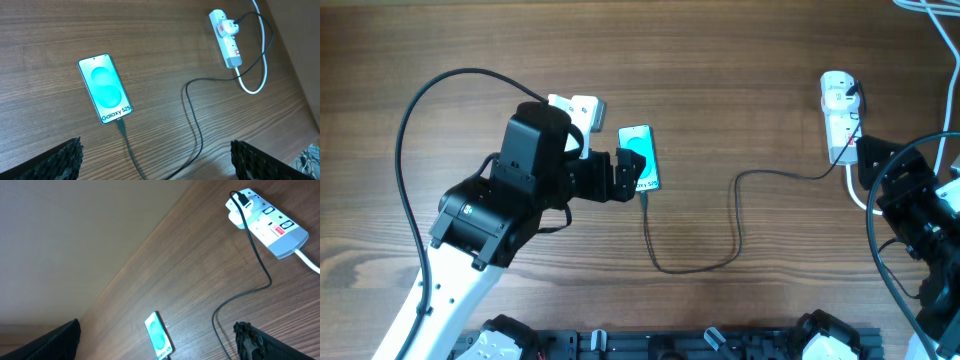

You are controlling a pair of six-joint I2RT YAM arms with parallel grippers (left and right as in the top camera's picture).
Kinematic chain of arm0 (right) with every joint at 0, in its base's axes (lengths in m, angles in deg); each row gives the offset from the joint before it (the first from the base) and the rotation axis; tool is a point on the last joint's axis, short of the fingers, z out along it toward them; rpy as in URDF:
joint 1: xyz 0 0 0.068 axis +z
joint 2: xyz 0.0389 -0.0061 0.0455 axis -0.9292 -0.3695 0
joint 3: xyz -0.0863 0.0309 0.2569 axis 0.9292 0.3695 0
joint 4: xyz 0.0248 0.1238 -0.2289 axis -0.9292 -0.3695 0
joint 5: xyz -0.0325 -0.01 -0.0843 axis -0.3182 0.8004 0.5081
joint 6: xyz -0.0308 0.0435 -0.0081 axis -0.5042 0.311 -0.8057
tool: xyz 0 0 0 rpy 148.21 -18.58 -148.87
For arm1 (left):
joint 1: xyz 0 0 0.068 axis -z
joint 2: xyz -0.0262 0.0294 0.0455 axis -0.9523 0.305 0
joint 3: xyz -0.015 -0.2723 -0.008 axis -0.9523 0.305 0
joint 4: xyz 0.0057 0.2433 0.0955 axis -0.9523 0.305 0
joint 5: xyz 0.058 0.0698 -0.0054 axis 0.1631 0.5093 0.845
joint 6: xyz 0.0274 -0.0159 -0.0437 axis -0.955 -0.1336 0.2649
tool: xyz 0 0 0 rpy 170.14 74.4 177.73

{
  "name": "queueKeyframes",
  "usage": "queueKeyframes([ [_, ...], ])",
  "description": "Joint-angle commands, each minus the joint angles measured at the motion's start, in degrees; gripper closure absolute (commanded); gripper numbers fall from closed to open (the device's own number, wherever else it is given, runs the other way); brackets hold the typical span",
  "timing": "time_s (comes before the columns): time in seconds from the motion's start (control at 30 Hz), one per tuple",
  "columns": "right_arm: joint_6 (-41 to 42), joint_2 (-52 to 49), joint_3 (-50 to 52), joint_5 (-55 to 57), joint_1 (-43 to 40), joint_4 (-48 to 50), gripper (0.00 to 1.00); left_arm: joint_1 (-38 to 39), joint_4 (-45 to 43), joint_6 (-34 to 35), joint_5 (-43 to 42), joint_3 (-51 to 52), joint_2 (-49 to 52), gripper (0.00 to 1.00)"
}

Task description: Plug charger to phone and switch on socket

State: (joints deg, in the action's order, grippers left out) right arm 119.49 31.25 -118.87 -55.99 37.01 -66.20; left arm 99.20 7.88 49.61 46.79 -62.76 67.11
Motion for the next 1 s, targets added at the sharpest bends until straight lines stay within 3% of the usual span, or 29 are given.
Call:
queueKeyframes([
  [0.0,0.85,-0.44,-0.22,1.16,-0.04,0.00,0.00,0.20,0.02,-0.96,0.07,-0.70,0.33,0.00],
  [0.67,0.85,-0.55,-0.22,1.16,-0.04,0.00,0.00,-0.20,1.51,-1.07,0.13,-0.70,-1.79,0.00],
  [0.97,0.83,-0.55,-0.22,1.16,-0.04,0.00,0.00,-14.25,1.77,-1.31,0.50,3.10,-14.40,0.00],
])
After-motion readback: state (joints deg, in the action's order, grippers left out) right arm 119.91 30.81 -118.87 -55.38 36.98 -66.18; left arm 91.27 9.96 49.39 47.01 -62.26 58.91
